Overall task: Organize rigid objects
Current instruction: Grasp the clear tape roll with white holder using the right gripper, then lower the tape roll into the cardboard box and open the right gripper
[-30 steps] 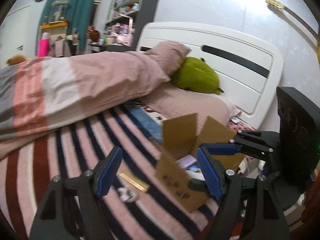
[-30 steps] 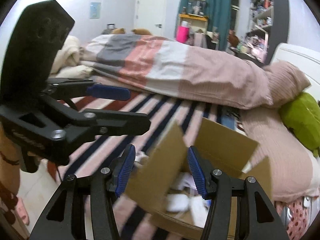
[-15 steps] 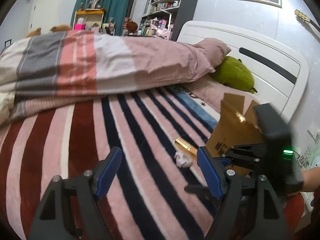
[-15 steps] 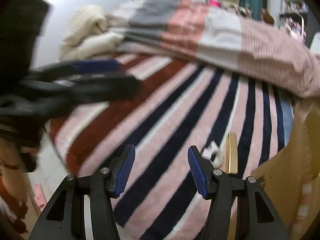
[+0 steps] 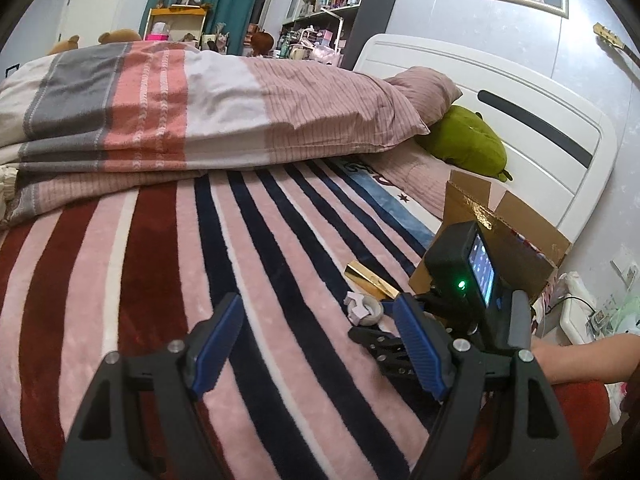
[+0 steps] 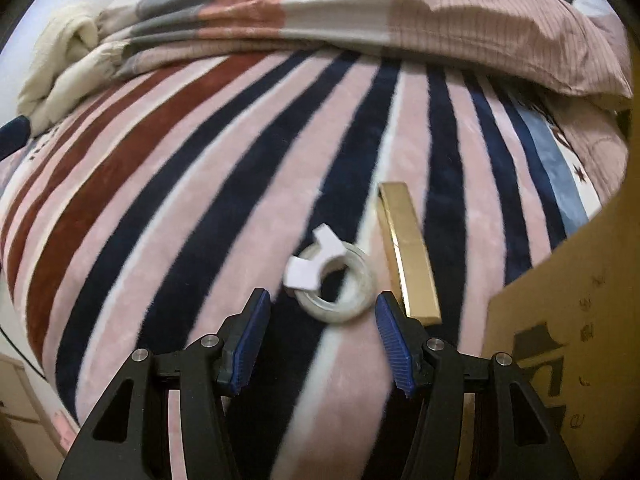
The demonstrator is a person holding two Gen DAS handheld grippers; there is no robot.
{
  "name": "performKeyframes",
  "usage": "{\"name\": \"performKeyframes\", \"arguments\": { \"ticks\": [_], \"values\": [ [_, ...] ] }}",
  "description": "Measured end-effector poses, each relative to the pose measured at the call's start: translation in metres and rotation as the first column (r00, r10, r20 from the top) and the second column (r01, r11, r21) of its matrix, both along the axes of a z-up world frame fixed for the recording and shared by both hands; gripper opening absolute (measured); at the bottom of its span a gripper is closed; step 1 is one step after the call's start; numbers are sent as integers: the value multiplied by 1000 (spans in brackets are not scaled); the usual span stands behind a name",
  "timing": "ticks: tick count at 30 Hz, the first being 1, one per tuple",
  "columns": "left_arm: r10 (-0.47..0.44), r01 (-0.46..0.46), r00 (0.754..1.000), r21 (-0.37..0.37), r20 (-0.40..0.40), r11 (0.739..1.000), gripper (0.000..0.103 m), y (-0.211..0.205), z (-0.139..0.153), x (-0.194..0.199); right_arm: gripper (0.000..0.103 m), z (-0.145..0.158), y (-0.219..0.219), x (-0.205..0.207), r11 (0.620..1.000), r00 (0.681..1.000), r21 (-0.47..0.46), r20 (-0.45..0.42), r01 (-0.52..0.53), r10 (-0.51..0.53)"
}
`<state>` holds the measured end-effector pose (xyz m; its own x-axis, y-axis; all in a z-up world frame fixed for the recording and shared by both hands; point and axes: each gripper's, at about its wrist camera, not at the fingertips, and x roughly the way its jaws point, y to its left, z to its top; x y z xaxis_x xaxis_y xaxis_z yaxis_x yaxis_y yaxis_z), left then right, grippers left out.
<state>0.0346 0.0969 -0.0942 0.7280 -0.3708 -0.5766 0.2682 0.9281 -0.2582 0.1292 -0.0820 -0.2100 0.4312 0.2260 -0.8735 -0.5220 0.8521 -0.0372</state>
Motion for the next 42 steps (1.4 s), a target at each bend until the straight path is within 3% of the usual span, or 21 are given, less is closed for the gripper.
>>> {"name": "performKeyframes", "arguments": {
  "ticks": [9, 10, 11, 14, 20, 24, 27, 30, 33, 42],
  "values": [
    [9, -9, 1000, 11, -8, 1000, 75, -1, 0, 0, 51, -7, 1, 3, 999, 998, 33, 57, 23, -25],
    [11, -11, 1000, 13, -13, 1000, 75, 0, -1, 2, 50, -7, 3, 3, 999, 998, 32, 67, 19, -21],
    [12, -12, 1000, 15, -19, 1000, 75, 0, -3, 2, 40, -6, 4, 3, 999, 997, 33, 76, 15, -17],
    [8, -8, 999, 17, -42, 1000, 75, -1, -8, 5, 40, -1, 7, 1, 999, 995, 42, 96, -13, 9],
    [-65, 64, 994, -22, -83, 998, 75, -14, -11, 9, 39, 29, 20, -27, 987, 975, 63, 178, -150, 137],
    [-121, 115, 990, -77, -75, 990, 73, -21, 2, 10, 39, 70, 25, -53, 959, 949, 143, 239, -244, 206],
    [-175, 167, 983, -139, -49, 976, 61, -30, 22, 11, 39, 97, 27, -71, 936, 925, 167, 280, -311, 257],
    [-196, 192, 980, -110, -27, 975, 51, -47, 39, 11, 40, 114, 26, -88, 934, 898, 125, 341, -336, 278],
    [-199, 196, 980, -89, -17, 976, 33, -66, 53, 16, 40, 129, 14, -95, 943, 888, 102, 383, -315, 255],
    [-322, 322, 947, -83, 4, 943, 32, -143, 77, 40, 40, 161, -58, -84, 973, 890, 109, 435, -203, 137]
  ]
}}
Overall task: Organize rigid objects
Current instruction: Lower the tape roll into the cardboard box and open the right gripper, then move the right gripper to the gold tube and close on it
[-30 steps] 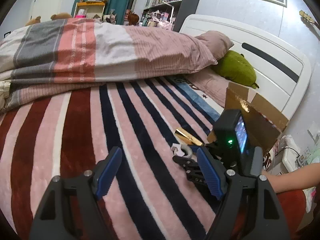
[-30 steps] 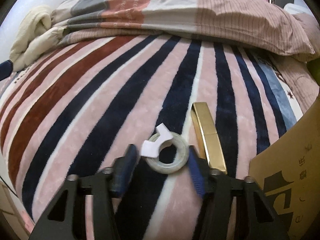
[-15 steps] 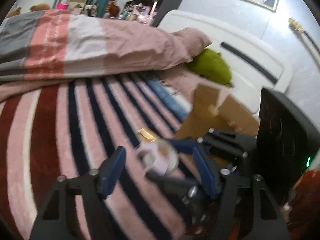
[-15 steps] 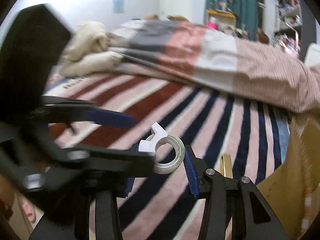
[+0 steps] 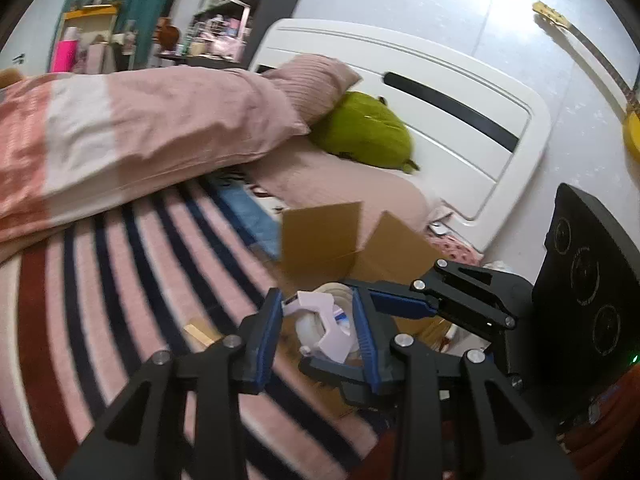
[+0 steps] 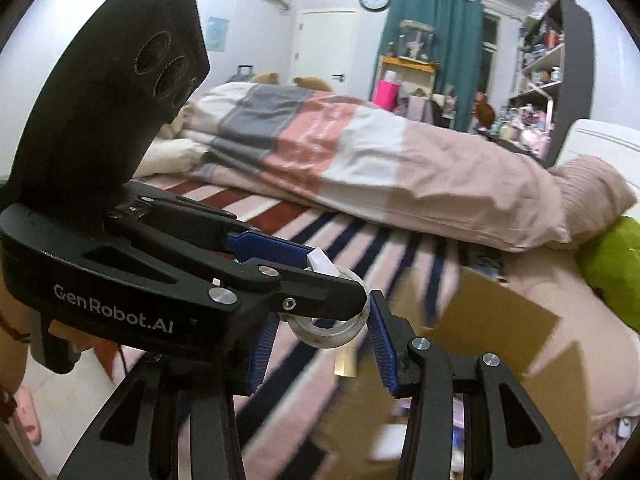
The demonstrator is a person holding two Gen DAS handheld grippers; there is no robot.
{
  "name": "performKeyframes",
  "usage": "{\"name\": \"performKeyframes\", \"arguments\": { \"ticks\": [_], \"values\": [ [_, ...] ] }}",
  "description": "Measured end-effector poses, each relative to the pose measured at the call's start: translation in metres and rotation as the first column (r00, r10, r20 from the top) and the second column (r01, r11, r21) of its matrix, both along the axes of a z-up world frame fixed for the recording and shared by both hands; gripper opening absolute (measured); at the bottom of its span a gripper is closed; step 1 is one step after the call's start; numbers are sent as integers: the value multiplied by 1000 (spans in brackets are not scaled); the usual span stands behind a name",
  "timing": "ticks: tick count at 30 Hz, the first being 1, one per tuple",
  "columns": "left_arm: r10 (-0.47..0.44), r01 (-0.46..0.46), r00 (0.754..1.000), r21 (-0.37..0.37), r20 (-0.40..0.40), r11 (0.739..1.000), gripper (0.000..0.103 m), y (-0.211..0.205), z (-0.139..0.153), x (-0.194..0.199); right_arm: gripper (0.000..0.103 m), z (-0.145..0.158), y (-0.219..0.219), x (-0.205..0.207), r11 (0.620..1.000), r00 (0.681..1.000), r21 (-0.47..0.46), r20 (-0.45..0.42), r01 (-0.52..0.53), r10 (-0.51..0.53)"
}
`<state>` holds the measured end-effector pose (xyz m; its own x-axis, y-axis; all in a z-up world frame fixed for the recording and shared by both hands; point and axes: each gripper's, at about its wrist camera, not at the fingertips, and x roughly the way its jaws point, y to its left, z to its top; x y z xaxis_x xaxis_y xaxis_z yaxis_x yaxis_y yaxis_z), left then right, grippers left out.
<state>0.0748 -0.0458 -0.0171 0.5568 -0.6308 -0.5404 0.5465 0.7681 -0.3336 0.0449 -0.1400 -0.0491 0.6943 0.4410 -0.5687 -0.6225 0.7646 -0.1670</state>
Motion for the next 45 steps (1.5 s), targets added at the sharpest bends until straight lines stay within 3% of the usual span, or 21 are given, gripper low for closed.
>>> {"name": "performKeyframes", "arguments": {
  "ticks": [5, 14, 15, 17, 21, 26, 35, 45],
  "values": [
    [-68, 69, 998, 21, -3, 997, 34, -47, 6, 19, 40, 9, -36, 6, 998, 998, -3, 23, 63, -63],
    [-112, 115, 993, 73, -36, 991, 34, -97, -2, 45, 40, 7, -87, 28, 988, 989, -33, -20, 149, -149],
    [-112, 114, 993, 77, -37, 990, 37, -100, -3, 47, 40, 5, -89, 30, 987, 988, -39, -28, 154, -155],
    [-102, 105, 994, 88, -39, 991, 74, -101, -4, 48, 40, 3, -93, 32, 987, 987, -50, -47, 154, -156],
    [-80, 81, 997, 104, -11, 991, 77, -96, -1, 44, 64, 2, -102, 36, 982, 980, -36, -72, 186, -188],
    [-44, 41, 999, 122, 22, 992, 82, -83, 4, 34, 64, 1, -102, 36, 983, 977, -32, -107, 183, -185],
    [13, -21, 997, 113, 76, 993, 83, -43, 14, 9, 64, 8, -82, 19, 981, 975, -76, -117, 179, -187],
    [144, -158, 982, 111, 125, 981, 85, 34, 14, -16, 64, 23, -19, 0, 989, 989, -102, -92, 103, -112]
  ]
}}
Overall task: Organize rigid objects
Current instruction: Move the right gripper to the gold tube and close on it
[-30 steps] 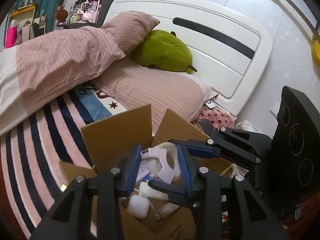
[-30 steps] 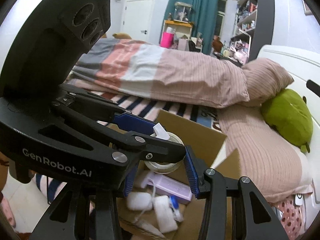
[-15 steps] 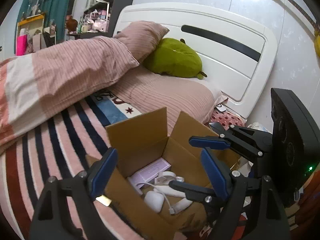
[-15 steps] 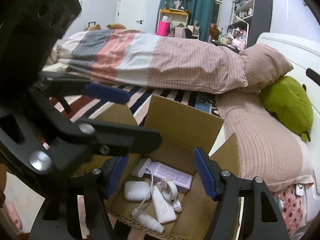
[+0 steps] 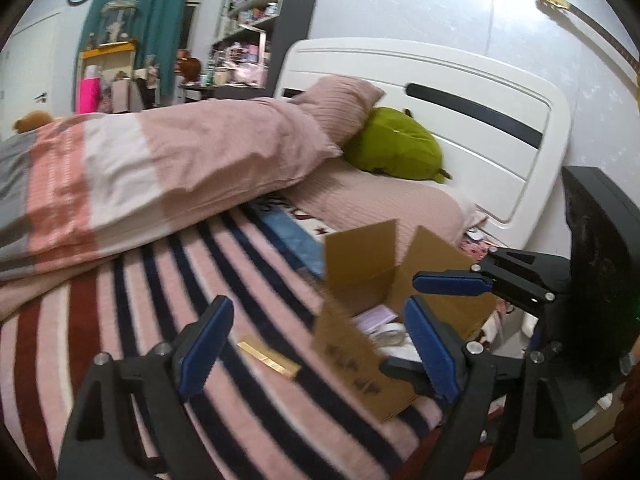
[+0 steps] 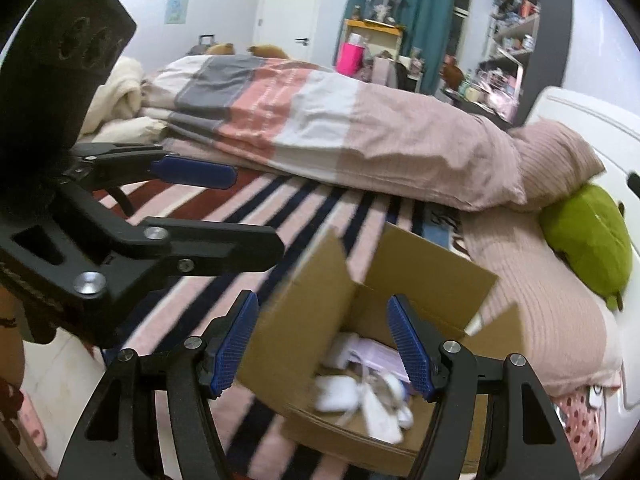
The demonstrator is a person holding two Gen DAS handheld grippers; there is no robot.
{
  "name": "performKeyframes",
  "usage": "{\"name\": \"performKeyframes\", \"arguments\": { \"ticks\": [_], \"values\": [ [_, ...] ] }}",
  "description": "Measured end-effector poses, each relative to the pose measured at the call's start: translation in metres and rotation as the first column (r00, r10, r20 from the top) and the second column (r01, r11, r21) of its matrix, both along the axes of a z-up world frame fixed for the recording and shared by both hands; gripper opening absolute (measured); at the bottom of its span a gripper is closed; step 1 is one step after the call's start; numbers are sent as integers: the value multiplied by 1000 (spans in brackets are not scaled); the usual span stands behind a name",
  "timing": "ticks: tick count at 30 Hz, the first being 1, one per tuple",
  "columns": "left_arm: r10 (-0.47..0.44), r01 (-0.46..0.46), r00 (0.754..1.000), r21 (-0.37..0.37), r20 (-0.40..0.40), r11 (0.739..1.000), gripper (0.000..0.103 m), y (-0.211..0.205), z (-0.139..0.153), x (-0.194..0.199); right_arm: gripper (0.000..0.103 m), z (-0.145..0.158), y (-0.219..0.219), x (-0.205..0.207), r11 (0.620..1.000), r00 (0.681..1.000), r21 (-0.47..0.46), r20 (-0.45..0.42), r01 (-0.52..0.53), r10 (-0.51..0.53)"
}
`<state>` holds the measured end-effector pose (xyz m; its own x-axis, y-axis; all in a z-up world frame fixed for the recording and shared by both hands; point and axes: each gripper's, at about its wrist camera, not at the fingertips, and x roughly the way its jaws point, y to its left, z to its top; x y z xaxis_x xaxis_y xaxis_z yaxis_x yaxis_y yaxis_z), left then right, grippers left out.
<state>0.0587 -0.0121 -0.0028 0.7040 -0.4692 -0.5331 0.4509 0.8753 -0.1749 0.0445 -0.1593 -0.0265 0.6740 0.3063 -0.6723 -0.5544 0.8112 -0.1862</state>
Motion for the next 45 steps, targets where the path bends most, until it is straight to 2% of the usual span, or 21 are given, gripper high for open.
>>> {"name": "performKeyframes", "arguments": {
  "ticks": [7, 13, 17, 20, 24, 28, 31, 34, 35, 36, 39, 41, 43, 44, 45],
  "values": [
    [133, -133, 991, 8, 5, 991, 86, 63, -18, -11, 64, -14, 70, -8, 992, 992, -25, -36, -124, 123],
    [227, -226, 973, 31, -33, 974, 86, 104, -51, -14, 64, -46, 113, -5, 982, 976, -9, -113, -187, 185],
    [248, -247, 966, 24, -67, 969, 86, 119, -71, -13, 64, -73, 131, 1, 982, 968, -23, -169, -190, 184],
    [248, -247, 965, 19, -88, 969, 86, 125, -85, -12, 64, -97, 134, 17, 989, 973, -65, -197, -136, 121],
    [231, -231, 967, 10, -107, 973, 86, 123, -98, -9, 64, -125, 123, 46, 989, 984, -151, -178, -11, -16],
    [218, -220, 969, 1, -113, 976, 86, 120, -102, -6, 64, -148, 105, 79, 976, 962, -178, -216, 129, -166],
    [216, -218, 970, -2, -115, 976, 86, 119, -104, -6, 54, -159, 98, 94, 964, 957, -200, -192, 178, -216],
    [221, -223, 968, -5, -118, 975, 86, 122, -105, -6, 27, -164, 95, 98, 956, 943, -201, -216, 211, -254],
    [222, -225, 967, -7, -121, 974, 86, 123, -106, -6, 12, -162, 96, 96, 957, 947, -204, -204, 207, -249],
    [222, -225, 967, -10, -124, 974, 86, 123, -106, -6, 3, -158, 95, 93, 964, 955, -189, -198, 185, -222],
    [221, -224, 967, -13, -128, 974, 86, 123, -107, -5, 2, -152, 102, 78, 992, 958, -113, -274, 54, -83],
    [216, -220, 968, -15, -129, 975, 86, 121, -106, -5, 2, -153, 111, 67, 991, 963, -135, -267, 6, -42],
    [216, -219, 968, -9, -127, 976, 86, 120, -106, -6, 3, -154, 116, 61, 987, 970, -160, -238, 14, -52],
    [217, -219, 968, -6, -127, 976, 86, 120, -107, -7, 9, -152, 116, 62, 985, 975, -170, -211, 33, -69],
    [218, -220, 967, -4, -129, 975, 86, 121, -108, -7, 33, -150, 115, 65, 980, 981, -189, -169, 63, -96]
  ]
}}
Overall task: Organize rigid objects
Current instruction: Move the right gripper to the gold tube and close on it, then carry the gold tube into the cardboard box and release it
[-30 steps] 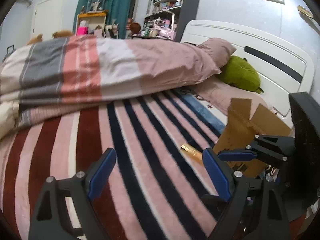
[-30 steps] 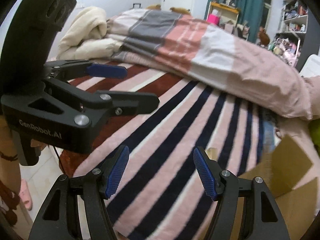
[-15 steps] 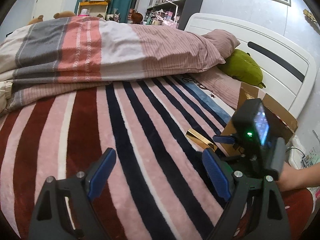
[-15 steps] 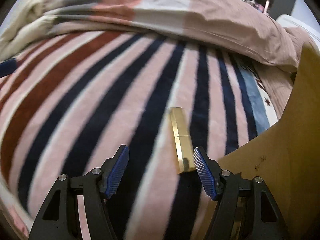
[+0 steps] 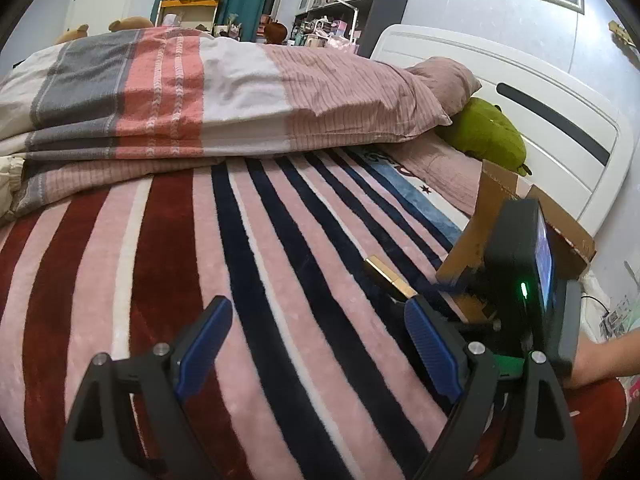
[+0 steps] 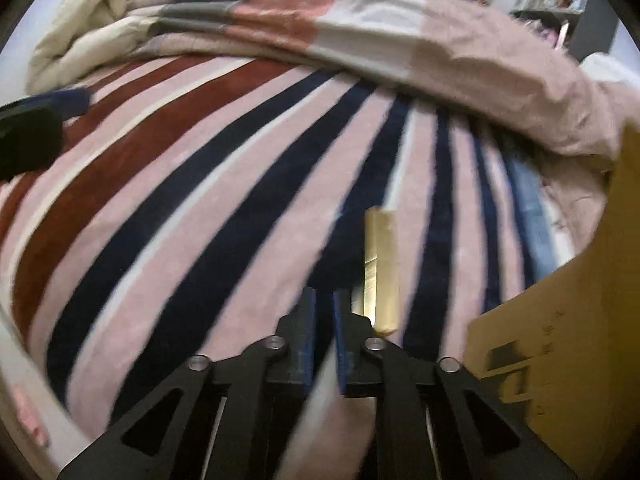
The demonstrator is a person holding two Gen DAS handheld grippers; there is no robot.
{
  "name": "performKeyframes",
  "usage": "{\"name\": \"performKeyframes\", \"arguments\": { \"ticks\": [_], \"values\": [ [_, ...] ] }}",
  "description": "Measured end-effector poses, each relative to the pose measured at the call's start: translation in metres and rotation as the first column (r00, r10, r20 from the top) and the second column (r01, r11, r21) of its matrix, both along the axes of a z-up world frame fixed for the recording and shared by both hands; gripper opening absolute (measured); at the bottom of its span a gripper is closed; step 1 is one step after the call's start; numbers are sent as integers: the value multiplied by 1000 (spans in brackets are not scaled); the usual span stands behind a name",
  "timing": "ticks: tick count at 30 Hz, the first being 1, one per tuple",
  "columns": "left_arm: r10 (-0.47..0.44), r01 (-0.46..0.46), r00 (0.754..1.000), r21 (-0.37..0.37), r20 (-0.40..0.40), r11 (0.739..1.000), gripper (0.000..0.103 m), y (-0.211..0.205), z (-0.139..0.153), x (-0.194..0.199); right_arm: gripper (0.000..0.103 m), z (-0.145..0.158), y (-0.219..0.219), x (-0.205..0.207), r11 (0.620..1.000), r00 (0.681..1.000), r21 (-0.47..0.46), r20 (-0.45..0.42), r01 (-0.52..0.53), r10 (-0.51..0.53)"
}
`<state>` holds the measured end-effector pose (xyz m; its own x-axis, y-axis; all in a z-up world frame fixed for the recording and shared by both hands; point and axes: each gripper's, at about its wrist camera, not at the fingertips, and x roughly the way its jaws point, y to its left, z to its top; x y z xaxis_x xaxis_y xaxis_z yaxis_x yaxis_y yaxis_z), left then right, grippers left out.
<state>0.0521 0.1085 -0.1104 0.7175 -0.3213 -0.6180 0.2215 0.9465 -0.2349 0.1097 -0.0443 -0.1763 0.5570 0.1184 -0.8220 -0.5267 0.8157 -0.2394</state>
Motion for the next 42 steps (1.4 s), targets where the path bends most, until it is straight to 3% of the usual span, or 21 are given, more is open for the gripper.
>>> {"name": "performKeyframes", "arguments": {
  "ticks": [2, 4, 7, 8, 9, 10, 11, 16, 18, 21, 25, 29, 33, 36, 38, 42],
  "values": [
    [7, -7, 1000, 0, -7, 1000, 86, 1, -2, 1, 66, 2, -5, 9, 999, 998, -1, 29, 49, -49],
    [9, -9, 1000, -6, -11, 1000, 86, 1, -3, 2, 62, -2, -14, 23, 993, 993, 6, 11, 114, -114],
    [-1, 1, 1000, -5, -12, 1000, 86, -3, -3, 3, 61, -18, -16, 39, 987, 984, 19, -89, 158, -156],
    [-6, 6, 1000, -3, -11, 1000, 86, -4, -3, 3, 52, -23, -15, 41, 987, 982, 28, -103, 161, -157],
    [-10, 10, 1000, 0, -11, 1000, 86, -5, -3, 3, 30, -25, -16, 43, 987, 983, 43, -107, 154, -148],
    [-12, 12, 1000, 3, -10, 1000, 86, -6, -3, 2, 18, -25, -13, 43, 989, 986, 56, -106, 136, -130],
    [-12, 12, 1000, 4, -10, 1000, 86, -6, -3, 2, 13, -23, -12, 41, 990, 987, 50, -100, 128, -123],
    [-5, 5, 1000, -7, -17, 1000, 86, -3, -5, 2, 13, -19, -5, 14, 989, 982, 142, -177, -44, 69],
    [-4, 4, 1000, -4, -23, 1000, 86, -3, -7, 2, 13, -22, 5, -1, 984, 972, 134, -189, -115, 139],
    [-4, 4, 999, 0, -39, 1000, 86, -2, -11, 3, 14, -27, 19, -7, 984, 972, 98, -166, -151, 165],
    [-14, 13, 998, -13, -65, 1000, 86, -3, -16, 4, 13, -28, 17, -1, 979, 973, 137, -158, -148, 169],
    [-61, 59, 998, -85, -26, 995, 86, -9, 2, 4, 13, 9, 12, -20, 959, 972, 191, -68, -208, 224],
    [-133, 143, 988, -156, 75, 977, 83, -26, 40, 1, 13, 75, -4, -48, 920, 959, 273, 60, -281, 275],
    [-186, 208, 974, -187, 132, 960, 62, -46, 65, 2, 13, 106, -18, -60, 908, 952, 287, 121, -305, 282],
    [-222, 248, 962, -171, 157, 954, 39, -67, 77, 4, 13, 121, -28, -68, 911, 950, 277, 154, -306, 272],
    [-258, 283, 949, -131, 179, 950, 39, -105, 91, 12, 13, 139, -61, -71, 923, 959, 279, 180, -264, 220]
  ]
}}
